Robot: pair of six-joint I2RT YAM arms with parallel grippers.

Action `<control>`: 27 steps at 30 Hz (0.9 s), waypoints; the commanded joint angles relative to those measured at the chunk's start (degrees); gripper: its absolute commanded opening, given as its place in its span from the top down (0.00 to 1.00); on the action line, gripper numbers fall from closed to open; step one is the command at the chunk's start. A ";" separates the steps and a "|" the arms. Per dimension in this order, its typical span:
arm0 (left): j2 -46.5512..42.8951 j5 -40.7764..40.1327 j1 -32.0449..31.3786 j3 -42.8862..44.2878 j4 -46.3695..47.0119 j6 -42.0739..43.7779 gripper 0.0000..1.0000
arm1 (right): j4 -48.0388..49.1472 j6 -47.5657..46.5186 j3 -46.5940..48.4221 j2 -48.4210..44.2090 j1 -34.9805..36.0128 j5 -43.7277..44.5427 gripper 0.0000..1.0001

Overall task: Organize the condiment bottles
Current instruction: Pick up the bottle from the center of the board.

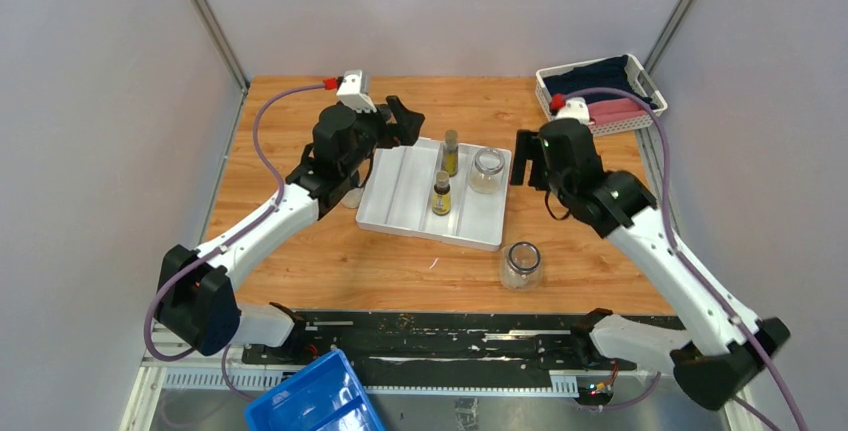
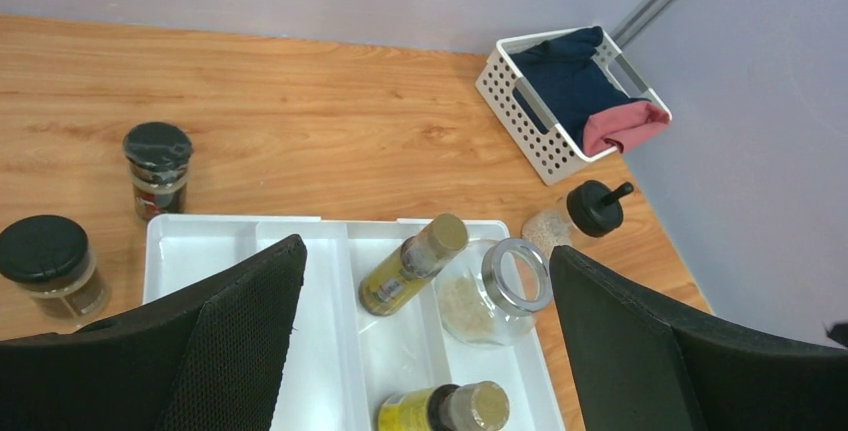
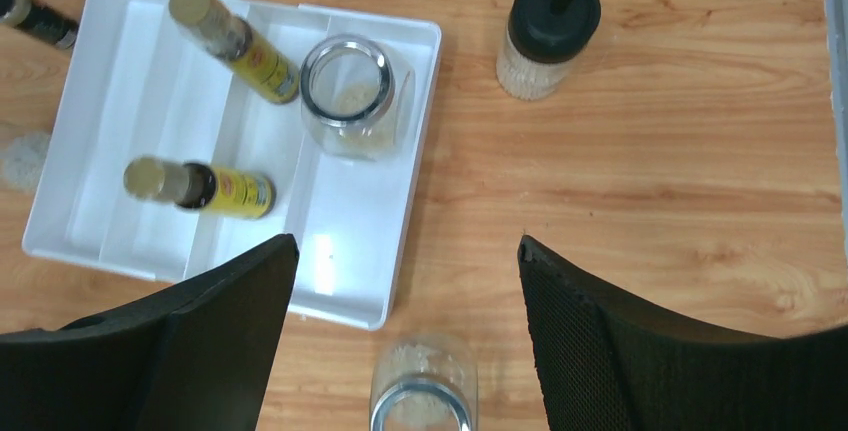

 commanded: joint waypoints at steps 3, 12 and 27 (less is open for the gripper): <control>0.71 -0.73 -1.65 1.90 0.26 0.46 0.05 | -10.08 8.68 -9.82 -12.10 9.13 6.44 0.17; 1.62 -0.82 -2.07 1.62 0.08 0.30 0.05 | -21.78 30.77 -19.50 -15.12 25.51 15.07 0.16; 3.82 0.32 -2.51 2.04 0.17 0.15 0.05 | -22.27 35.44 -22.17 -11.21 27.93 12.31 0.10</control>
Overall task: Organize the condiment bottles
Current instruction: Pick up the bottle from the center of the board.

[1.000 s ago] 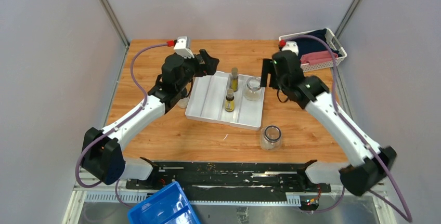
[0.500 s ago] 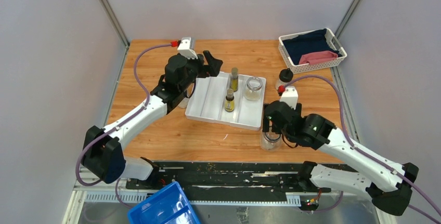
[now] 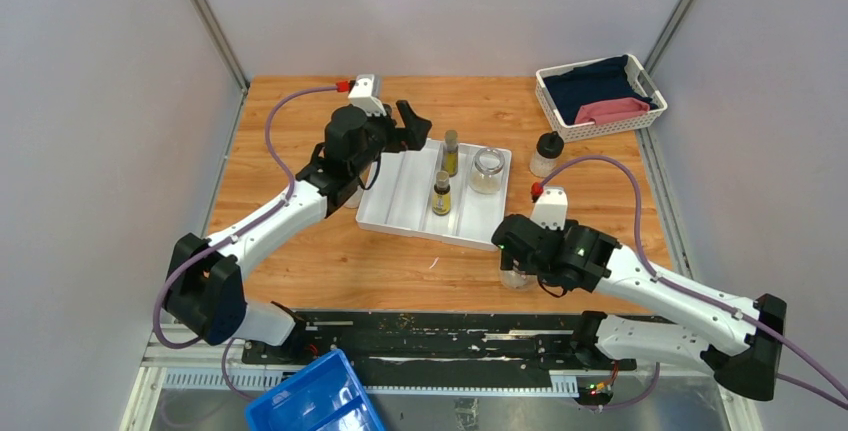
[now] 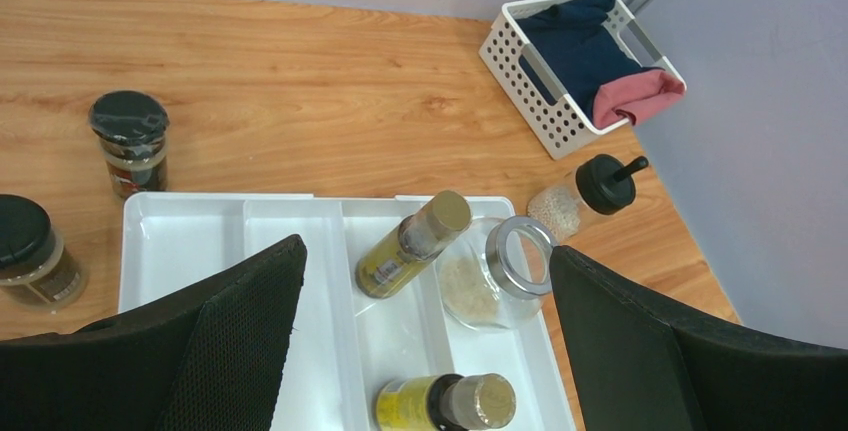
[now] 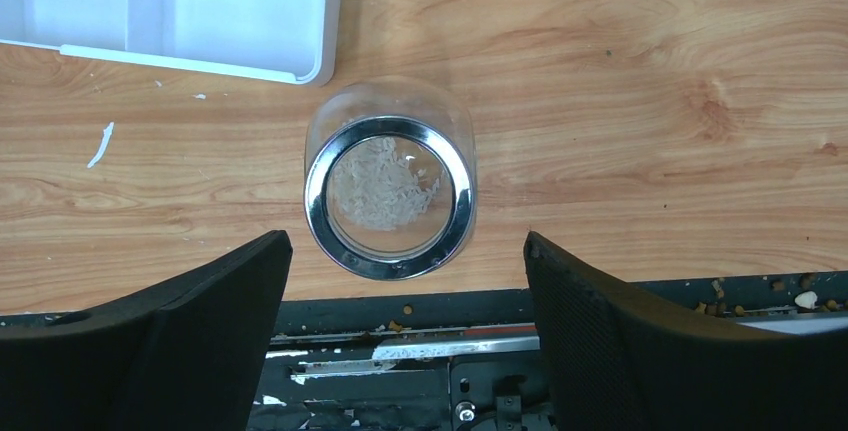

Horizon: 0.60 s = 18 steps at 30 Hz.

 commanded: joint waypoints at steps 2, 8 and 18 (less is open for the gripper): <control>0.68 0.28 -0.89 1.74 0.33 0.34 0.05 | -1.04 0.88 0.19 1.28 0.85 0.39 0.09; 0.44 -0.70 -1.08 1.34 0.33 0.69 0.05 | 1.97 -2.33 -0.95 2.01 0.74 -0.70 0.07; 0.59 -1.26 -1.08 1.44 0.41 0.92 0.05 | 6.59 -10.19 -4.26 0.76 -0.92 -3.06 0.05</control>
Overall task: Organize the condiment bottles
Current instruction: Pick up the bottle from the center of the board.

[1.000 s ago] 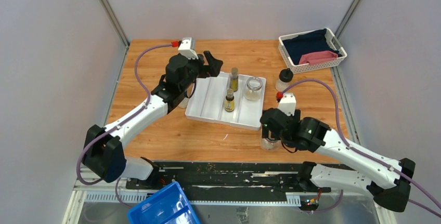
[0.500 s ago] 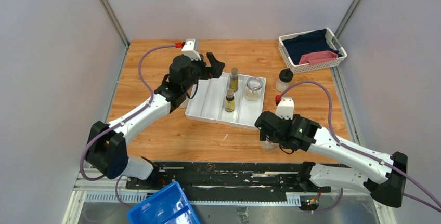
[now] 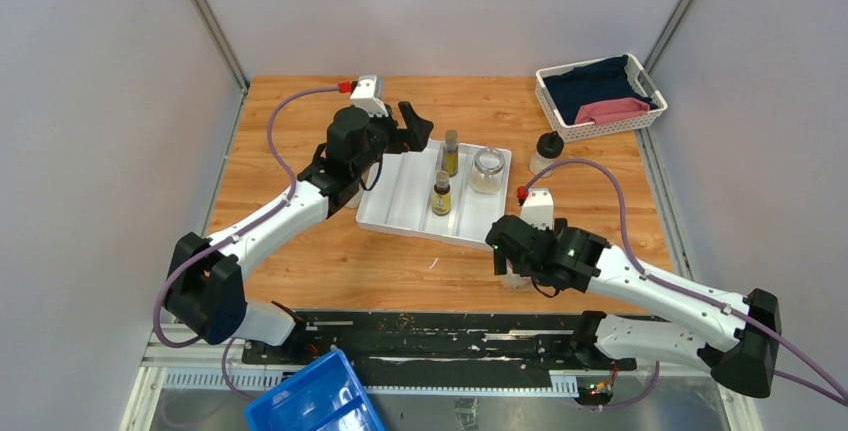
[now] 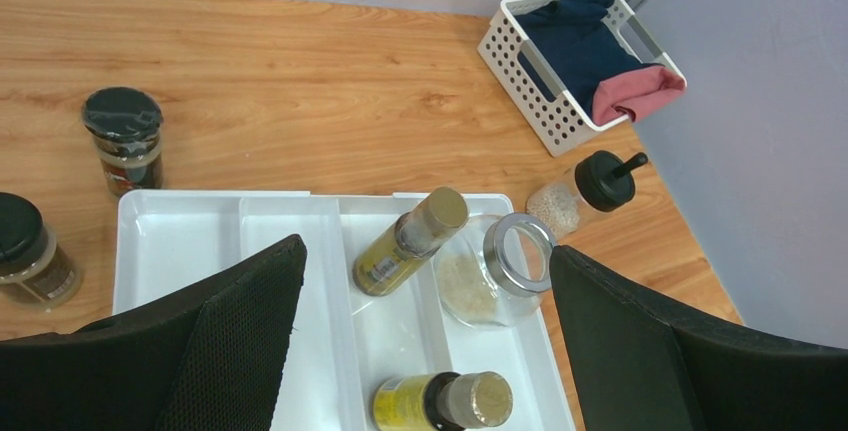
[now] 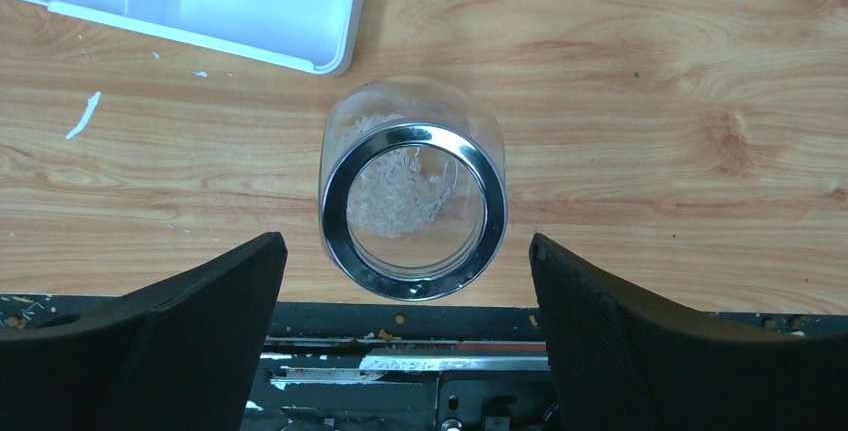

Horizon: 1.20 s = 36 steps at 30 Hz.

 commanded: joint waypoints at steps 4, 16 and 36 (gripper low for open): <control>0.77 -0.80 -0.50 1.59 0.43 0.72 0.05 | 3.11 -7.13 -3.79 -2.54 -3.30 -3.29 0.06; 1.51 -1.37 -0.84 2.02 0.45 1.18 0.05 | 9.04 -12.05 -6.92 -2.79 -9.87 -10.36 0.07; 3.09 -0.06 -0.95 3.49 0.63 1.34 0.05 | 11.23 -6.55 -8.97 -0.53 -11.97 -12.45 0.23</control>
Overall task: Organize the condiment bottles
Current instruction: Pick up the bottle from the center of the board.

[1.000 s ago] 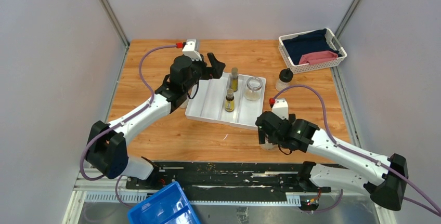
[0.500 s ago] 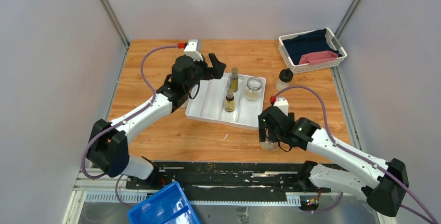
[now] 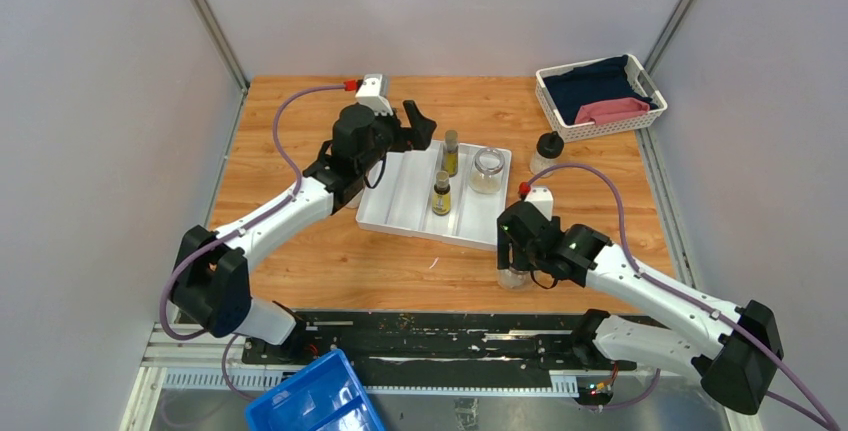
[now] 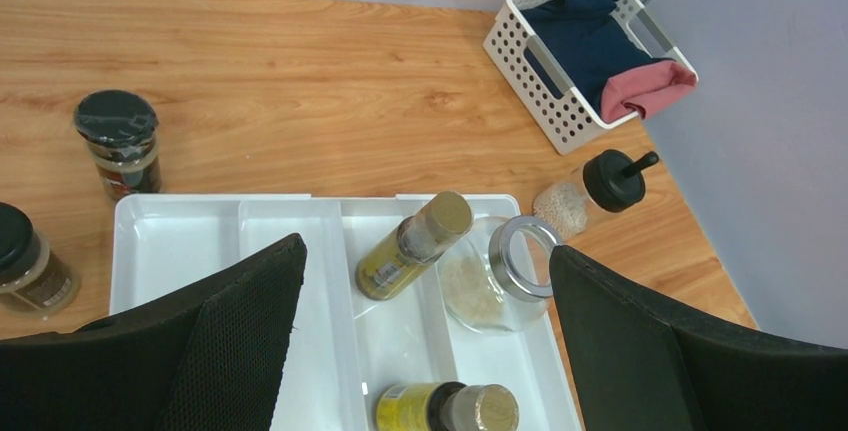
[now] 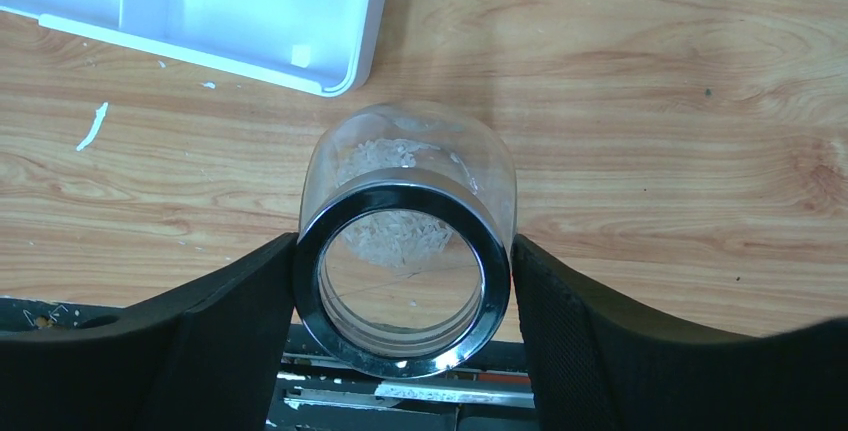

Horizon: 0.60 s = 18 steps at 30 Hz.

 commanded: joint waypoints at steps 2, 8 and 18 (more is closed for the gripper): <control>0.93 0.67 -0.57 2.05 0.57 0.64 0.05 | -1.50 4.30 -2.39 0.53 -0.66 -0.71 0.23; 1.10 1.34 -0.58 2.20 0.62 0.55 0.05 | -2.49 7.01 -2.60 2.33 -0.66 -1.26 0.29; 0.98 1.52 -0.57 2.10 0.64 0.42 0.05 | -4.20 6.20 -0.40 2.32 -0.57 -1.14 0.81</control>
